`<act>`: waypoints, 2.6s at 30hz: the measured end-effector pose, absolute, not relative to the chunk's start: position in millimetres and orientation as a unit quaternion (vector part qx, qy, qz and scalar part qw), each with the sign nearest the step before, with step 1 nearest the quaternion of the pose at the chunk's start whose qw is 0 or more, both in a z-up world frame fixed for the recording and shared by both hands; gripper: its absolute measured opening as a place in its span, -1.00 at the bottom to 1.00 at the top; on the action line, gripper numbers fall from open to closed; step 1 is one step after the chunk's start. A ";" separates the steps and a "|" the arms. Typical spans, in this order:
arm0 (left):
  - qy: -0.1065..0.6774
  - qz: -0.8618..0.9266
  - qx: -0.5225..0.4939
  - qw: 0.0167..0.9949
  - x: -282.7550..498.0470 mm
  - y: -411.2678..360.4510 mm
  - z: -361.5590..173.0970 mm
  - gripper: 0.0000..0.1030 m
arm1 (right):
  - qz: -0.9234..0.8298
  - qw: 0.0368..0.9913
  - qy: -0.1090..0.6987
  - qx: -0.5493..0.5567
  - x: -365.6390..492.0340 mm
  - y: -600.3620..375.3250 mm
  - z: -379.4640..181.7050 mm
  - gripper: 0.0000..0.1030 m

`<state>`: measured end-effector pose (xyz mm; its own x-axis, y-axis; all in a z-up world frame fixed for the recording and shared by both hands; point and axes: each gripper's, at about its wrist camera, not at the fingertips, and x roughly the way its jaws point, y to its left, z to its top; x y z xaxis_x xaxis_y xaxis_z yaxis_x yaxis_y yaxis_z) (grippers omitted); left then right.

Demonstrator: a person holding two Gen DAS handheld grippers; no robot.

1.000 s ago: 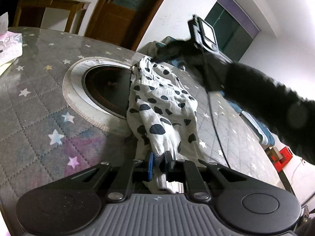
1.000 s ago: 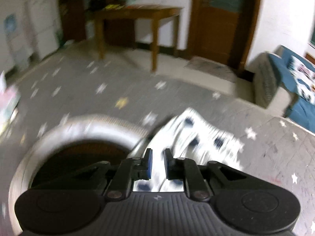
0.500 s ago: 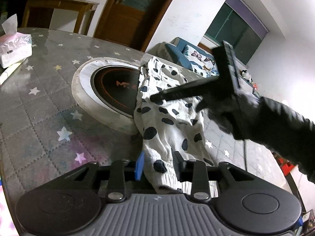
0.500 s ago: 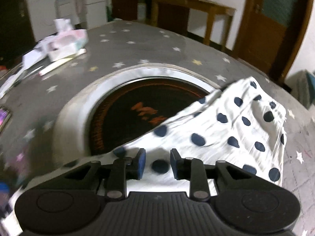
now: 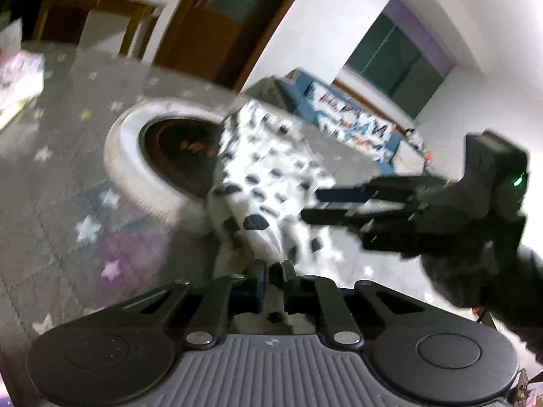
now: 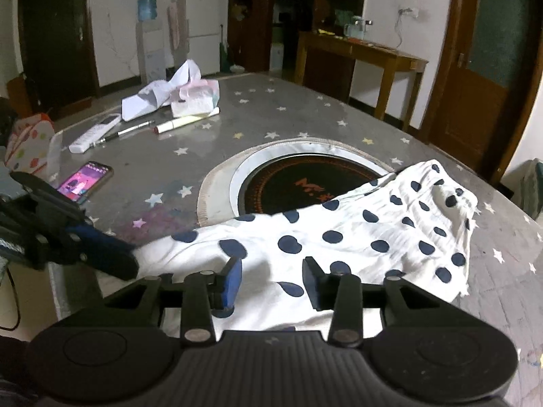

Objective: Fold clothes

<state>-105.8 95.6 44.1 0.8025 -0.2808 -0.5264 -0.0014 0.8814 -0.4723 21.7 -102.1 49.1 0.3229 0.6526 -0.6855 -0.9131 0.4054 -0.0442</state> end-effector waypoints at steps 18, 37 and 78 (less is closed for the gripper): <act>0.295 -0.102 -0.210 0.927 -101.8 76.9 42.6 -0.75 | 0.531 0.725 0.428 -0.095 43.3 -89.8 50.3 -0.24; 0.336 -0.038 -0.209 0.918 -118.5 108.9 25.5 -0.60 | 0.544 0.702 0.451 -0.089 34.3 -75.5 12.2 -0.30; 0.339 -0.060 -0.203 0.917 -6.5 94.1 21.0 -0.76 | 0.423 0.842 0.313 -0.122 76.6 -142.4 17.7 -0.01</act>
<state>-6.5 94.1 21.0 0.7625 -0.2481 -0.5976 -0.0274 0.9104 -0.4129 76.6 -142.4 17.7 0.4463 0.6353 -0.6303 -0.7878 0.6130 0.0601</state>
